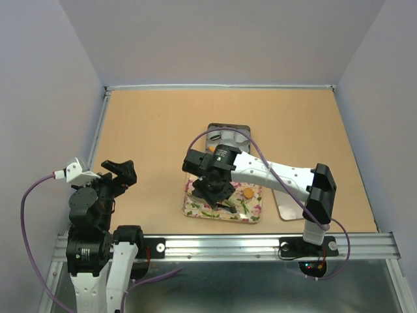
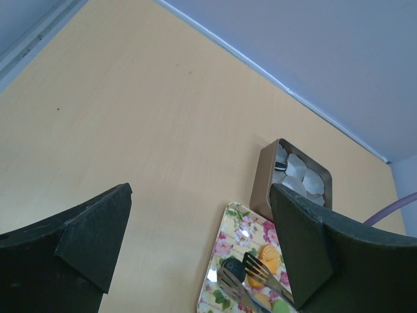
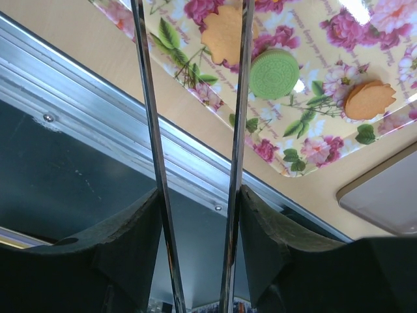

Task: Pack the cookies

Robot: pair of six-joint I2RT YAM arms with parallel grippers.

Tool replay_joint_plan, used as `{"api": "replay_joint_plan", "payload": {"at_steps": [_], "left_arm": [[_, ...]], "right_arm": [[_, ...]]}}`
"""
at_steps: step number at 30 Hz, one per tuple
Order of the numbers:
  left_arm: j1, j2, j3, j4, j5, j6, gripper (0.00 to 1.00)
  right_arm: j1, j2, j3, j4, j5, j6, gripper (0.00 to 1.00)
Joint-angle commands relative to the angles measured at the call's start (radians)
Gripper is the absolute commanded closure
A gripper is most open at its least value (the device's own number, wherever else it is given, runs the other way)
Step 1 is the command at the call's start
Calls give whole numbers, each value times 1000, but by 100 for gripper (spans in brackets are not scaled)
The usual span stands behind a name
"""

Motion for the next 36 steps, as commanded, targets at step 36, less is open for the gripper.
{"api": "replay_joint_plan", "payload": {"at_steps": [36], "left_arm": [[3,70,45,37,-21,32,1]], "right_arm": [[-259,-15,439,-43,171,14,60]]}}
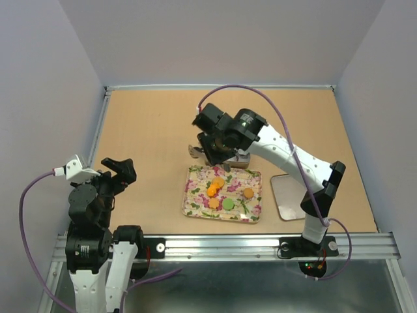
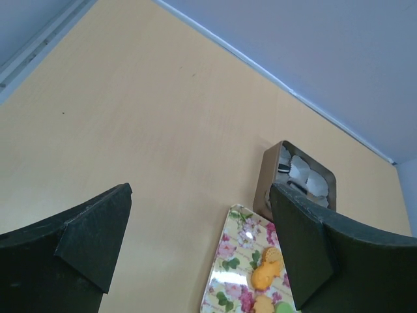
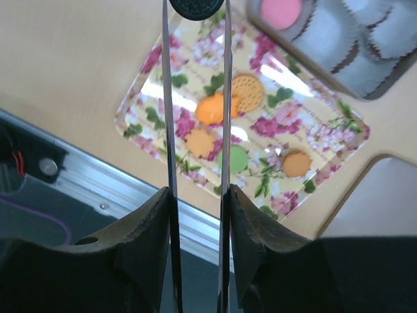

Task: Pack the cookies

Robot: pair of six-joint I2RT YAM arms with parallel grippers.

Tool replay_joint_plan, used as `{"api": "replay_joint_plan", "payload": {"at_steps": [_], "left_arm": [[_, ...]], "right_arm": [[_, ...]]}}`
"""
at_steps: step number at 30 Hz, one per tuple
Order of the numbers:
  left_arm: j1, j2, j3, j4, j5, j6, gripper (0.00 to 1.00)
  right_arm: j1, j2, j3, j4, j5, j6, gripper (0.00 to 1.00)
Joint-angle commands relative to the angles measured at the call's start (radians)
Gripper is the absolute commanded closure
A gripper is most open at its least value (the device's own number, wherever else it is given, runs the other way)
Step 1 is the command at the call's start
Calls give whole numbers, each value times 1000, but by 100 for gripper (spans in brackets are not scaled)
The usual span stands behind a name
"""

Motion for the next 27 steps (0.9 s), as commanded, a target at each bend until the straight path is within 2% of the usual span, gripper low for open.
{"api": "replay_joint_plan", "payload": {"at_steps": [1,2,5,12,17,27], "left_arm": [[3,68,28,42,-6,17,1],[3,76,19,50,-3,18,1],[3,93,-7,100,20,23,2],[3,93,-47,140,40,38,2],[3,125,-47,142,58,47,2],[3,120,-50,144,57,44,3]], "right_arm": [[-184,-35,77,1,7,-8,60],[-248,-32,88,10,1,-18,61],[-341,0,122,21,-26,-38,62],[-440,81,165,39,-65,-38,63],[-462,161,232,50,-121,-37,64],[-464,187,174,73,-91,-37,64]]}}
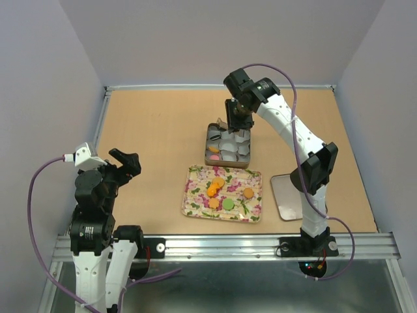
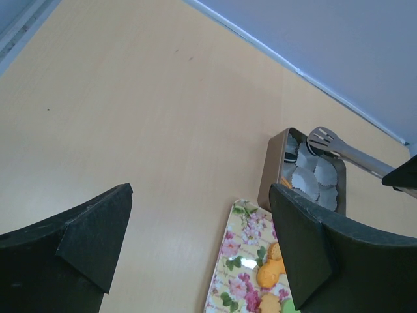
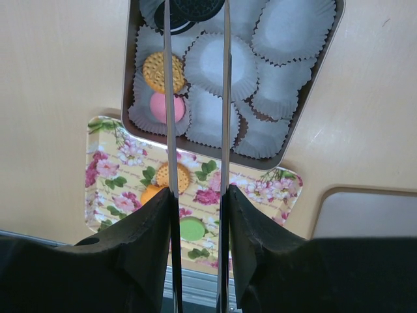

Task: Pack the cookies

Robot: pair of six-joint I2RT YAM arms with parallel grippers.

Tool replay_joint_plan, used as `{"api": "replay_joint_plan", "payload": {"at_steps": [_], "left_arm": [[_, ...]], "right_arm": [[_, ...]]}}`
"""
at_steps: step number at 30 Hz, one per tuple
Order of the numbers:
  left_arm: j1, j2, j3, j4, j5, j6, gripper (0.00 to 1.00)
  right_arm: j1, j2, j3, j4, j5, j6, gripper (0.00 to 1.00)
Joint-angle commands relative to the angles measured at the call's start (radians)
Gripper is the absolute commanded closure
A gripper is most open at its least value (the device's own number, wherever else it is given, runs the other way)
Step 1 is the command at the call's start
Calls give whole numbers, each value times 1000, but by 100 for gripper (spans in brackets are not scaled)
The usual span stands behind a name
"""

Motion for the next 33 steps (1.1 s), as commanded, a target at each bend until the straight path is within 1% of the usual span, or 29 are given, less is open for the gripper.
{"api": "replay_joint_plan", "payload": {"at_steps": [1,13,17,18,22,33], "left_arm": [[3,-1,-8,52,6,17,3],[3,18,-13,55,15,22,3],[3,19,-11,54,15,23,3],[2,21,-13,54,14,23,3],[3,19,-13,52,11,22,3],[3,21,-11,49,9,20,3]], "right_arm": [[-8,-7,6,46,9,-8,64],[-9,4,-45,53,81,-7,63],[-9,11,-43,53,81,-7,57],[-8,13,-40,53,84,-7,54],[-11,14,-34,53,90,-8,50],[-12,-13,-35,50,93,-11,49]]}}
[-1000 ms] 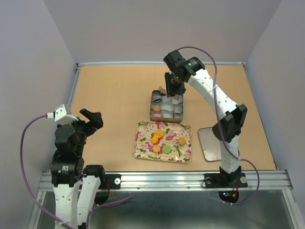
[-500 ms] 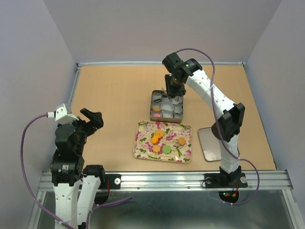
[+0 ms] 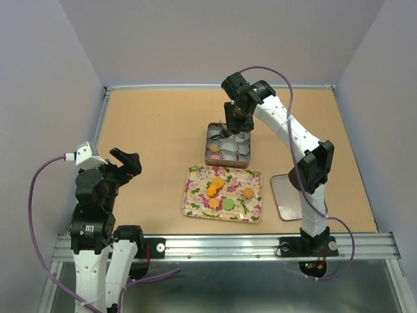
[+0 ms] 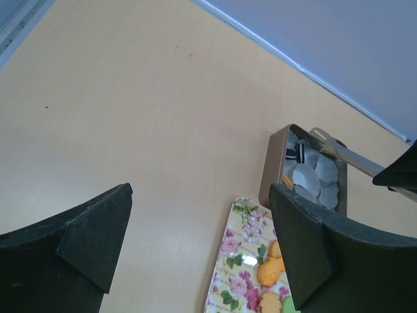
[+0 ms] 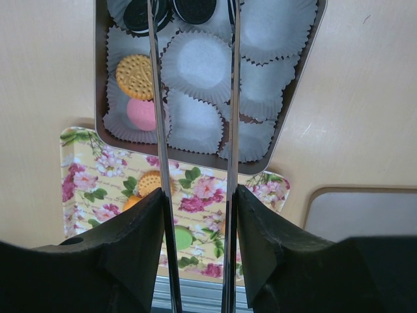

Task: Pack the cookies

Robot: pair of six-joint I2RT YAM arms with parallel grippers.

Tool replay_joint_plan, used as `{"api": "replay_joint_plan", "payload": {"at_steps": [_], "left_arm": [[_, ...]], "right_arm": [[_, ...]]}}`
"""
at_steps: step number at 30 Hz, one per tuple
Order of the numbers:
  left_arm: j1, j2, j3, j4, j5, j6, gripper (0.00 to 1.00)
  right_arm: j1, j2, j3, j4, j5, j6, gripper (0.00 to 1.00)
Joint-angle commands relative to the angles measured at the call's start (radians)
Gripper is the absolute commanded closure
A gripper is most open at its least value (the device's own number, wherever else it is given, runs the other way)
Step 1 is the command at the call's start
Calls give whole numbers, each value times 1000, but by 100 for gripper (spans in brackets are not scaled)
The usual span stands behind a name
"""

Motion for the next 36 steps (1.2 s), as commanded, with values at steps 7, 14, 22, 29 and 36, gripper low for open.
{"api": "replay_joint_plan", "payload": {"at_steps": [7,14,22,29,36], "left_arm": [[3,14,-8,55,7,18,3],[3,17,-12,61,18,21,3],[3,21,-13,63,20,21,3],[2,20,-13,63,23,24,4],[3,2,-15,58,17,21,4]], "right_arm": [[-4,-171,-82,35,-60,8,50],[99,-415,-359,94,-148,37,50],[282,-596,-679,167,-228,150,50],[403,-613,-749,180,-239,206,50],[424,-585,-738,172,-239,229,50]]}}
